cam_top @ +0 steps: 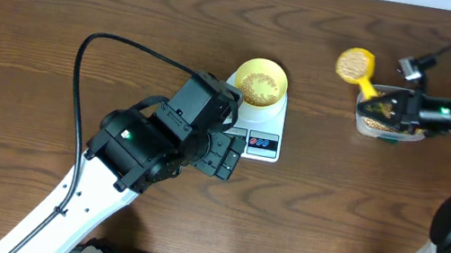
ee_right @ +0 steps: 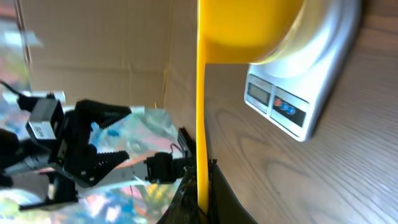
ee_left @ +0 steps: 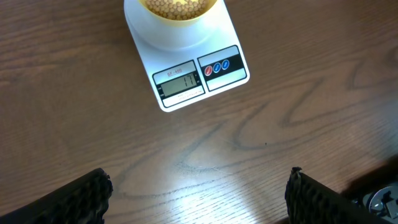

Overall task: Scoop item into bowl and weigh 50g on scale
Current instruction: 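Lift the filled scoop and carry it left over the bowl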

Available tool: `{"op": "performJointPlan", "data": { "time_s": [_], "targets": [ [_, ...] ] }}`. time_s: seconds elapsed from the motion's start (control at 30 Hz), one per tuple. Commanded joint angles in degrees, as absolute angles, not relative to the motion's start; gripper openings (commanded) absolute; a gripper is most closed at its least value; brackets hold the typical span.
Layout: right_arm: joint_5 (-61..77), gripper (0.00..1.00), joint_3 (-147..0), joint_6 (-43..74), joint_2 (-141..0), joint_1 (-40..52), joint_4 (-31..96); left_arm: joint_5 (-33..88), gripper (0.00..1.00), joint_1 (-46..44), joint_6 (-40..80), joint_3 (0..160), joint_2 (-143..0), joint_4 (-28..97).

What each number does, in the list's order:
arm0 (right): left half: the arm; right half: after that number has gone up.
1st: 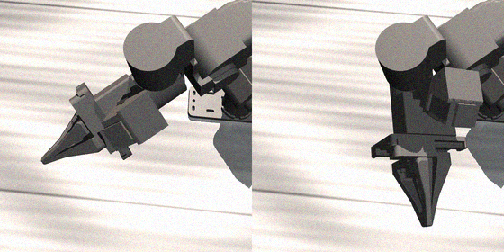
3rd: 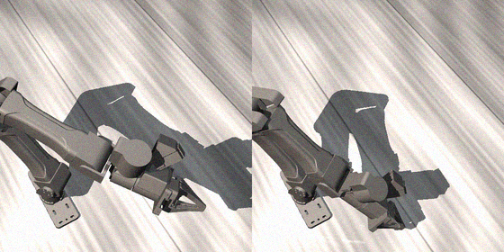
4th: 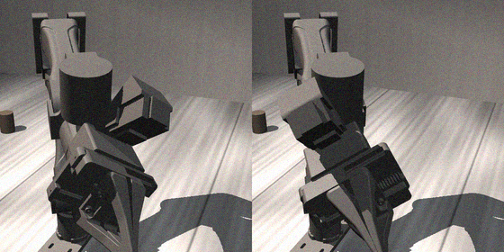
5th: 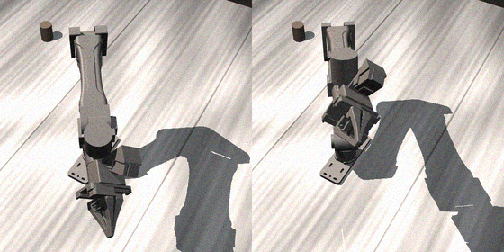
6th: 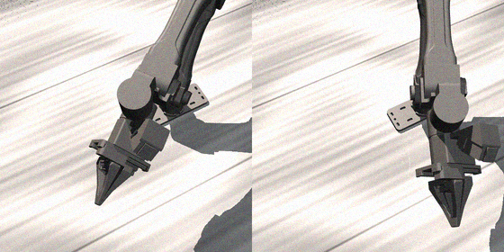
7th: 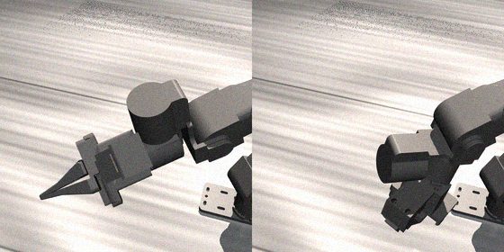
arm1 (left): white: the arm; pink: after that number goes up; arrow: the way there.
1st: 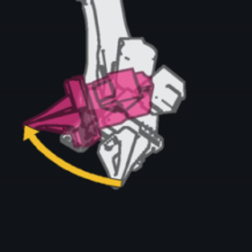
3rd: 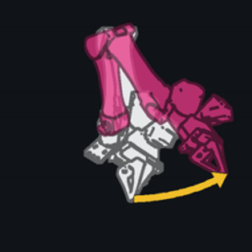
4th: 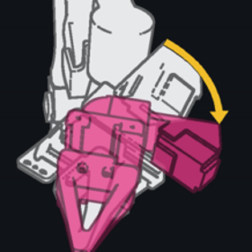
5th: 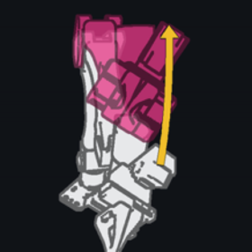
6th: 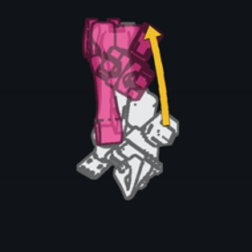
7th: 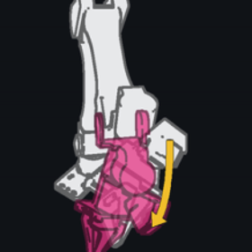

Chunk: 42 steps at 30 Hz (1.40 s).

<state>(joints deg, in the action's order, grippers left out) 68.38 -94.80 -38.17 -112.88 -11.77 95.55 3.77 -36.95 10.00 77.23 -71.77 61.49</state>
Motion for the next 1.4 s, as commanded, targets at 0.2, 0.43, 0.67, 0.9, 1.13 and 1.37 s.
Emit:
{"op": "performJointPlan", "data": {
  "time_s": [0.2, 0.43, 0.67, 0.9, 1.13, 1.37],
  "targets": [
    [71.05, 0.01, -100.09, -39.27, -113.1, -0.99, 95.22, 3.84, 0.92, -36.71, 8.8, 79.09, -71.05, 61.67],
    [69.06, 0.01, -100.51, -39.2, -113.1, 4.64, 92.62, 3.84, 0.92, -36.71, 8.8, 79.09, -71.05, 61.67],
    [63.4, 0.01, -100.51, -31.9, -113.1, 9.21, 85.54, 3.84, 0.92, -36.71, 8.8, 79.09, -71.05, 61.67],
    [57.32, 0.01, -100.51, -26.2, -113.1, 11.97, 80.36, 3.84, 0.92, -36.71, 8.8, 79.09, -71.05, 61.67],
    [52.49, 0.01, -100.51, -23.7, -113.1, 12.82, 78.24, 3.84, 0.92, -36.71, 8.8, 79.09, -71.05, 61.67],
    [49.93, 0.01, -100.51, -21.63, -113.1, 12.84, 75.9, 3.84, 0.92, -36.71, 8.8, 79.09, -71.05, 61.67]
  ]
}}
